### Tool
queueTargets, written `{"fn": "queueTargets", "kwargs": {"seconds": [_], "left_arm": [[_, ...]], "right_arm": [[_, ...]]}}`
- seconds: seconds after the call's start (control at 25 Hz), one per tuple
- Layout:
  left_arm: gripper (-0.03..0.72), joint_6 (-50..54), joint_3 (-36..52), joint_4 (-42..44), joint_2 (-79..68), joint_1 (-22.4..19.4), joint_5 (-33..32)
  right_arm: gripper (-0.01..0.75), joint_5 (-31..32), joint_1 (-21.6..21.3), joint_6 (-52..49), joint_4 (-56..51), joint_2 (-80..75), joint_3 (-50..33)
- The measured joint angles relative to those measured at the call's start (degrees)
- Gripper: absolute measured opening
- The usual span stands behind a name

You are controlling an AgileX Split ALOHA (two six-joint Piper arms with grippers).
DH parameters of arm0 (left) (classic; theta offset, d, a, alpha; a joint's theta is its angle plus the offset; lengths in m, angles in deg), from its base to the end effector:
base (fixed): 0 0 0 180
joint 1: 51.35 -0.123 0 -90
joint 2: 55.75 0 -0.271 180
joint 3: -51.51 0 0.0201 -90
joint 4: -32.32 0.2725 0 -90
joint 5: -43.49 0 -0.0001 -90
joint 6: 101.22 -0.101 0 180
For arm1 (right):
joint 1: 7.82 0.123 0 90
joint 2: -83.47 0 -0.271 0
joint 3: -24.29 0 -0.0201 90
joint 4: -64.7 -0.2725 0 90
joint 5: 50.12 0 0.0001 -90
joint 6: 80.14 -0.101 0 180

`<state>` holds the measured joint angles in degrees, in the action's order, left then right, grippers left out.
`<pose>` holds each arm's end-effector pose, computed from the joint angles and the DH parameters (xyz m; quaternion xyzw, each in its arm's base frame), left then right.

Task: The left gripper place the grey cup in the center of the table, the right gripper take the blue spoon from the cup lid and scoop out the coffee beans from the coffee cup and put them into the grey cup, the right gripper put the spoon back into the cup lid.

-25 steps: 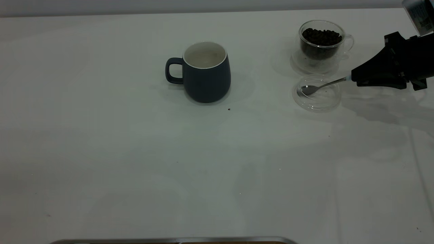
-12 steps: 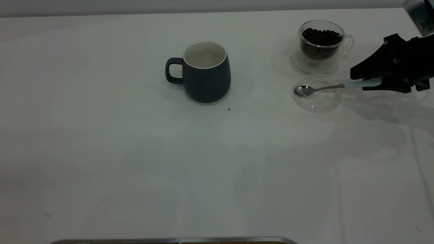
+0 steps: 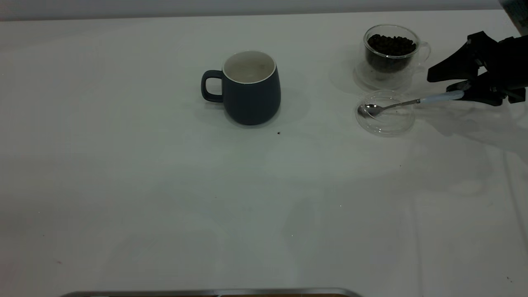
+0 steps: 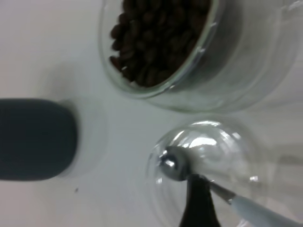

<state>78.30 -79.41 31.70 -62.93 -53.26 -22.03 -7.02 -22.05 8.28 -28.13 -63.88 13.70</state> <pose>0.0324 0.0001 0.2717 -0.0105 0.8736 0.0048 0.4865 0.3853 -0.0265 -0.0428 0.0780 0.9088 0.3420 0.2259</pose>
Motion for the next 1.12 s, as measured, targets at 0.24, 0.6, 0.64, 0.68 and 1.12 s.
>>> {"fn": "queueTargets", "kwargs": {"seconds": [0.24,0.6,0.64,0.68,1.12], "left_arm": [[0.588,0.00,0.00,0.00,0.00,0.00,0.00],[0.588,0.07,0.00,0.00,0.00,0.00,0.00],[0.588,0.07,0.00,0.00,0.00,0.00,0.00],[0.588,0.07,0.00,0.00,0.00,0.00,0.00],[0.588,0.07,0.00,0.00,0.00,0.00,0.00]], "right_arm": [[0.592,-1.93,0.00,4.56,-6.38,0.00,0.00],[0.592,-5.76,-0.05,10.55,-9.21,5.92,-0.54],[0.592,-5.79,-0.05,10.56,-8.49,7.97,-0.97],[0.592,-5.85,-0.05,10.56,-7.38,10.44,-1.43],[0.588,0.09,-0.05,-24.20,27.92,53.62,-8.54]]}}
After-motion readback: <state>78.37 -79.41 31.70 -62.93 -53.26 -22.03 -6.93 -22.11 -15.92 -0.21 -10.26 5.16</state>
